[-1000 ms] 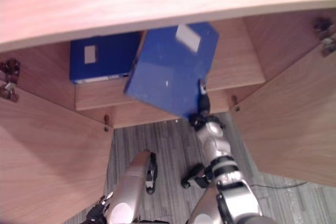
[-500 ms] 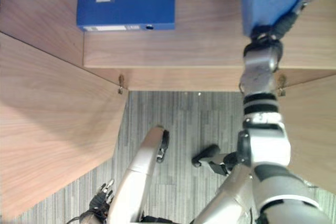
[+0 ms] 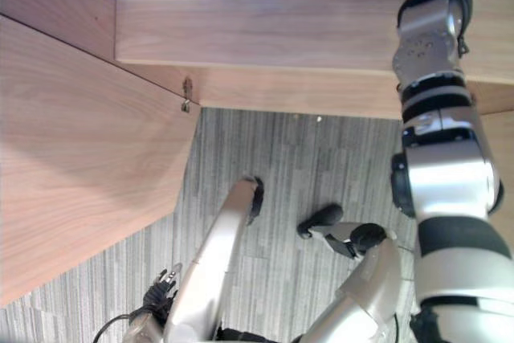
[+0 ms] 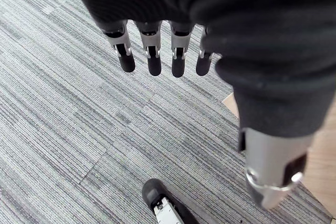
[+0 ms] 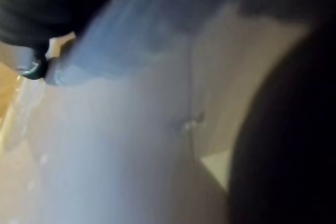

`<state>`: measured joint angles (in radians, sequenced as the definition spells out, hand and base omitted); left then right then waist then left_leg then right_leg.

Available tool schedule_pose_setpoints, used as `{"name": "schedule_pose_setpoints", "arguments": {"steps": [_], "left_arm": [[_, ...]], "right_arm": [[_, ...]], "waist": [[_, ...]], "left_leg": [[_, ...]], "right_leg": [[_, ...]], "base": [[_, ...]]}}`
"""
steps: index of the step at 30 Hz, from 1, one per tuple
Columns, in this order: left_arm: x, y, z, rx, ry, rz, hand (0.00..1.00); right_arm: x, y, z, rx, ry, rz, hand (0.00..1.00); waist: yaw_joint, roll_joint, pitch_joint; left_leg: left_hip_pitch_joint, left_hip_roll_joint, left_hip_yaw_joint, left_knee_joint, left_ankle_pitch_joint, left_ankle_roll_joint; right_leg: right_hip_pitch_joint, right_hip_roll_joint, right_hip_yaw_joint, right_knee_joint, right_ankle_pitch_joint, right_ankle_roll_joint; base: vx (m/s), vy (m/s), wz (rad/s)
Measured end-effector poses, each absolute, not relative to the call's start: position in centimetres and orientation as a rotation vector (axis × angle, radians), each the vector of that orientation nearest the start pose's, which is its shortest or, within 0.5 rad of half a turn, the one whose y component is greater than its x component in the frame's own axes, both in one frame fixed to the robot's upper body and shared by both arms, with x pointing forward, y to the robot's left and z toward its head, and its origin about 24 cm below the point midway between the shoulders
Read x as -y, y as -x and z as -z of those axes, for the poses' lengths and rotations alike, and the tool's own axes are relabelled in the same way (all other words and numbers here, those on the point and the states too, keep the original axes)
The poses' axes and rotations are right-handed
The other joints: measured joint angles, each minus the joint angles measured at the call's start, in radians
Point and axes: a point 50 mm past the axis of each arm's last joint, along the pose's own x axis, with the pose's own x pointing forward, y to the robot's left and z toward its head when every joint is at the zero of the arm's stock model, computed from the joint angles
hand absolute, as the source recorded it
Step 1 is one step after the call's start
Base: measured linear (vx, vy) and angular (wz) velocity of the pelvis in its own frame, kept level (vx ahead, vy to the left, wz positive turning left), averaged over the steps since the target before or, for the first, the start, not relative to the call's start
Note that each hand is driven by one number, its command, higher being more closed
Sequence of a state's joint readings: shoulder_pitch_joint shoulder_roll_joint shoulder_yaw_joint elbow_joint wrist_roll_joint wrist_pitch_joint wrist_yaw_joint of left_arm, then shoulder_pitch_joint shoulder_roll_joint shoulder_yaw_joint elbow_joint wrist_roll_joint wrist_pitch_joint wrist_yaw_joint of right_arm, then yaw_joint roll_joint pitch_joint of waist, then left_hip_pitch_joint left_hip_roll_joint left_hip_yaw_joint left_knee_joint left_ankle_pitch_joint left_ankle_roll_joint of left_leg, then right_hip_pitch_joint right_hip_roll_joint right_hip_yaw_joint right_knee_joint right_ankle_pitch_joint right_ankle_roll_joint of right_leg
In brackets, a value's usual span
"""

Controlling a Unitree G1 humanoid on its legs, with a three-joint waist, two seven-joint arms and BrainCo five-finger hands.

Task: Walk over to the cabinet, pick up the folder, carry it to the office cabinet, place the folder inside the office cabinet, then close the office cabinet door

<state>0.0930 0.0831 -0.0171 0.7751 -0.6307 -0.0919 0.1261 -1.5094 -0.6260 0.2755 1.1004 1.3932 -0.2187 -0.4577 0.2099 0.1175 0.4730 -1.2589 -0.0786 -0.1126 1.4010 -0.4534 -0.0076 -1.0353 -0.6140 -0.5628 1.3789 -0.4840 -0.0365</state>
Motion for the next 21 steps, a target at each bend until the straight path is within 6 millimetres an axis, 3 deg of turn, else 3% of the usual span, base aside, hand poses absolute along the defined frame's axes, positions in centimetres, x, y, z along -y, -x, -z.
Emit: {"name": "schedule_pose_setpoints", "arguments": {"steps": [5,10,13,16,21], "left_arm": [[-18.7,-15.0,12.8,-0.763,0.455,-0.452,0.00],[-18.7,-15.0,12.8,-0.761,0.468,-0.470,0.00],[-18.8,-15.0,12.8,-0.758,0.475,-0.480,0.00],[-18.8,-15.0,12.8,-0.748,0.487,-0.463,0.00],[-18.8,-15.1,12.7,-0.728,0.503,-0.437,0.00]], "right_arm": [[24.4,-39.3,-37.3,0.485,-0.816,0.399,0.00],[24.2,-39.2,-37.7,0.499,-0.791,0.377,0.00],[23.9,-39.2,-38.0,0.507,-0.636,0.339,0.00],[23.2,-39.3,-38.2,0.503,-0.238,0.249,0.00],[22.6,-39.1,-38.3,0.478,0.156,0.146,0.00]], "waist": [[-0.002,0.000,0.000],[-0.003,-0.001,0.001],[-0.009,-0.001,0.001],[-0.008,-0.003,0.002],[-0.015,-0.010,0.006]], "left_leg": [[-0.029,-0.005,-0.006,-0.014,0.020,-0.009],[-0.028,-0.005,-0.008,-0.020,0.030,-0.010],[-0.025,-0.003,-0.006,-0.024,0.031,-0.010],[-0.017,0.011,-0.001,-0.037,0.032,-0.009],[-0.003,0.035,0.008,-0.057,0.033,-0.011]], "right_leg": [[-0.027,0.000,0.000,0.000,-0.001,0.001],[-0.027,0.006,0.004,-0.002,-0.002,-0.001],[-0.027,0.009,0.008,-0.006,-0.001,-0.001],[-0.026,0.022,0.011,-0.020,0.000,-0.002],[-0.025,0.045,0.013,-0.043,0.005,-0.010]], "base": [[0.02,-0.050,0.09],[0.05,-0.029,0.04],[0.05,-0.012,-0.03],[0.05,-0.022,-0.08],[0.07,-0.027,-0.11]]}}
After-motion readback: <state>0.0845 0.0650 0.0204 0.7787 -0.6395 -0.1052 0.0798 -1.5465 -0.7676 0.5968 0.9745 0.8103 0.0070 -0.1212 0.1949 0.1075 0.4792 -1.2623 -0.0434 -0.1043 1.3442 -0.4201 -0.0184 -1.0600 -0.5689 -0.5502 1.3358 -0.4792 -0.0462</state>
